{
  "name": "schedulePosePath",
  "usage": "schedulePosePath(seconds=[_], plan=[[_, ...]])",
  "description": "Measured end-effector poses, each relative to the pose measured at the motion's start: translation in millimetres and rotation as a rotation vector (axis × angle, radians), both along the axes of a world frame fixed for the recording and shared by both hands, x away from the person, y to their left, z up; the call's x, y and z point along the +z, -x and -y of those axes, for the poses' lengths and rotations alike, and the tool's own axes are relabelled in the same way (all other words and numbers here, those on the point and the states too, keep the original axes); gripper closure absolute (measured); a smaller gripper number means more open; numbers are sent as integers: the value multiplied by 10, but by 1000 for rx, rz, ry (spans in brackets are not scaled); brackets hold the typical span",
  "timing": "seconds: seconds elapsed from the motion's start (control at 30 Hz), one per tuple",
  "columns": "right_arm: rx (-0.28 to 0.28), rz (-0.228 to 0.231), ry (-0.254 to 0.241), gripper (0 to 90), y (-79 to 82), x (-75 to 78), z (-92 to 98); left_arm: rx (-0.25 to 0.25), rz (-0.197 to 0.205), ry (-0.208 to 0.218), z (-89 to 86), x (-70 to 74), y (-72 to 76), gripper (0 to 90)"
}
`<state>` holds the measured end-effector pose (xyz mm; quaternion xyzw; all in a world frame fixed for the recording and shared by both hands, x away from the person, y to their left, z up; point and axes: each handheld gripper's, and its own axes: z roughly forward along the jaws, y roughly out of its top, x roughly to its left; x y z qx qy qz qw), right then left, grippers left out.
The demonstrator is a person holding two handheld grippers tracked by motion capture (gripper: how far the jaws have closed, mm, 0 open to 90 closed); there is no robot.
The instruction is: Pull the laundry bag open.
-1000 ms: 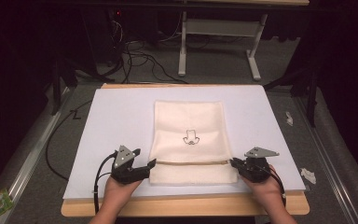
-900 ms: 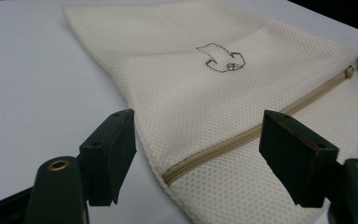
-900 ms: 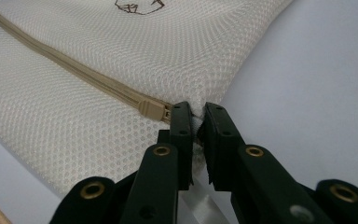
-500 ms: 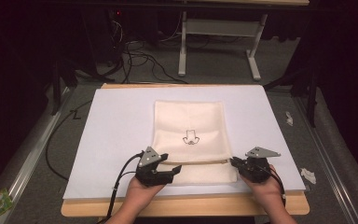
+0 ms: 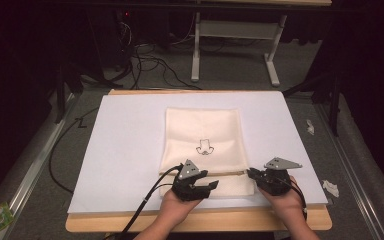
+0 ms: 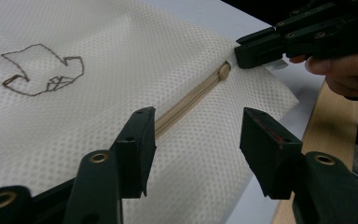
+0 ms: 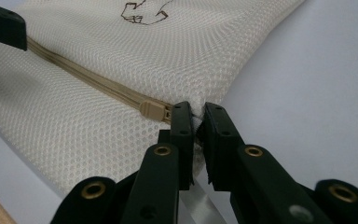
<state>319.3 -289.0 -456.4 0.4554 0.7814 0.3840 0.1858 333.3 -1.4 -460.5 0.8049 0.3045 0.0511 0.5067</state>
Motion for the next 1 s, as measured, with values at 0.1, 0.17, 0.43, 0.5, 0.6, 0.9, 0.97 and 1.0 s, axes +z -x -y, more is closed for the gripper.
schedulePosePath(seconds=[0.1,0.17,0.43,0.5,0.6,0.9,0.97,1.0], plan=[[8,9,-1,842,-10,13,9,-8,18,-28,112,-5,-13,503],[5,9,-16,842,-10,31,17,-8,10,-21,180,-6,-20,517],[35,33,-41,842,-19,59,45,-18,37,-52,479,21,-48,576],[34,34,-58,842,-34,72,73,-22,27,-60,563,23,-66,596],[25,31,-71,842,-33,77,85,-22,7,-53,662,31,-92,636],[38,46,-80,843,-27,100,81,-11,-52,-2,802,-51,-190,749],[34,42,-87,843,-32,102,84,-1,-56,11,822,-53,-205,754],[34,43,-89,843,-33,102,85,3,-51,15,831,-57,-209,762]])
